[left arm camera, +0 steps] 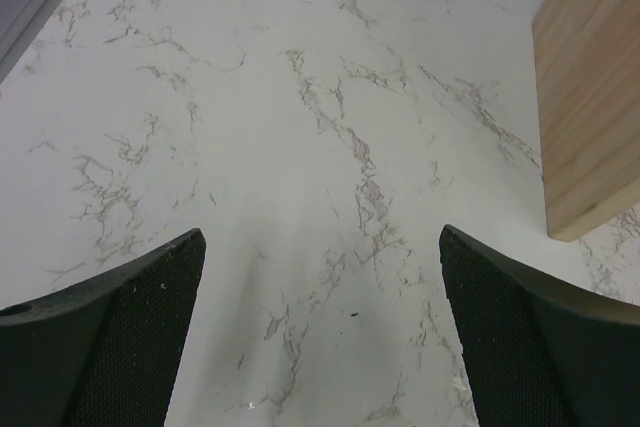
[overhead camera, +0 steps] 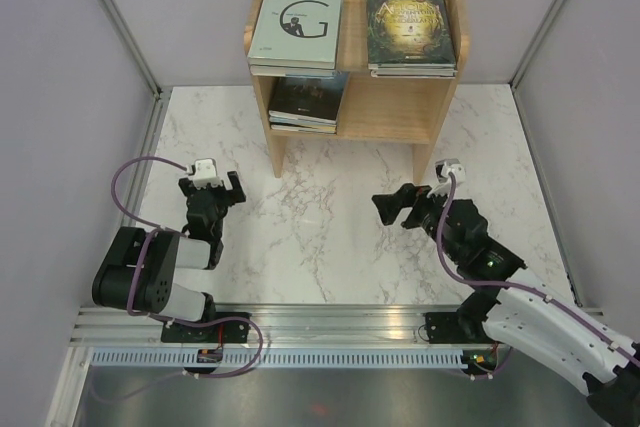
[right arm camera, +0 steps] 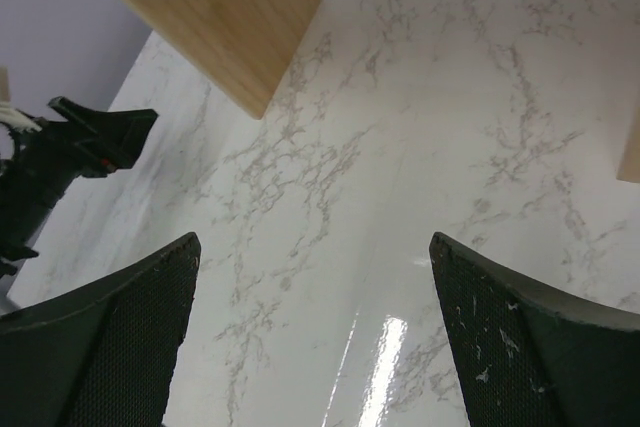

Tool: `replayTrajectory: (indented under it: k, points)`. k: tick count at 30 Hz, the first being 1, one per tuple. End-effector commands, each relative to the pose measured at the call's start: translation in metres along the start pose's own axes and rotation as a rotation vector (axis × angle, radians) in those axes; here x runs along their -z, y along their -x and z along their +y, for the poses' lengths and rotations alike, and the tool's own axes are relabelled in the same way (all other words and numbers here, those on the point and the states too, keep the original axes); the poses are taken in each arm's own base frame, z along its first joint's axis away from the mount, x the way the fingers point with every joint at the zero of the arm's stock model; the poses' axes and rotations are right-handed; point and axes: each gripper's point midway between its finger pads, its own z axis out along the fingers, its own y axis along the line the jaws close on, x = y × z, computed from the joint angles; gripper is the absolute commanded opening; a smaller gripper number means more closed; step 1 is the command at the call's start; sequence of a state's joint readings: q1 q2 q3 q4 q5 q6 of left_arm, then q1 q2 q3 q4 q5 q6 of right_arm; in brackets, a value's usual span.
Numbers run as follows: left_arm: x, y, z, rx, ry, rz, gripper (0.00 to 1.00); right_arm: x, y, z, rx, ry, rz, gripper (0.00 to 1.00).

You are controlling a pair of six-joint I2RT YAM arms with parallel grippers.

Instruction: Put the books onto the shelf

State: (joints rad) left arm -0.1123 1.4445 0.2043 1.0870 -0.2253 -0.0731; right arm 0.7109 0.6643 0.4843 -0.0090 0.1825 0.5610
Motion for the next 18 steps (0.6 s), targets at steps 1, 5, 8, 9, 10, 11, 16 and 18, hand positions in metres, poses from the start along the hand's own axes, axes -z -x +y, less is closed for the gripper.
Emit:
replayTrajectory:
  k: [1, 5, 8, 9, 10, 11, 16, 18]
  points:
    - [-0.002, 0.025, 0.002, -0.032, 0.002, -0.102, 1.00, -0.006, 0.015, -0.028, 0.078, -0.176, -0.050, 0.98]
    - [-0.002, 0.026, 0.002, -0.032, 0.001, -0.104, 1.00, -0.011, 0.023, -0.076, 0.271, -0.418, -0.070, 0.98]
    - [-0.002, 0.026, 0.002, -0.031, 0.002, -0.102, 1.00, -0.017, 0.016, -0.113, 0.380, -0.559, -0.015, 0.98]
    - [-0.002, 0.026, 0.002, -0.032, 0.002, -0.102, 1.00, -0.026, 0.011, -0.118, 0.389, -0.542, 0.007, 0.98]
    - [-0.002, 0.026, 0.002, -0.031, 0.004, -0.102, 1.00, -0.029, 0.010, -0.123, 0.378, -0.533, 0.019, 0.98]
    - [-0.002, 0.025, 0.002, -0.031, 0.001, -0.100, 1.00, -0.028, 0.017, -0.141, 0.358, -0.572, 0.016, 0.98]
    - [-0.002, 0.026, 0.002, -0.032, 0.001, -0.101, 1.00, -0.020, 0.009, -0.191, 0.389, -0.679, 0.060, 0.98]
    - [-0.002, 0.026, 0.002, -0.031, 0.002, -0.102, 1.00, -0.013, -0.002, -0.217, 0.369, -0.725, 0.064, 0.98]
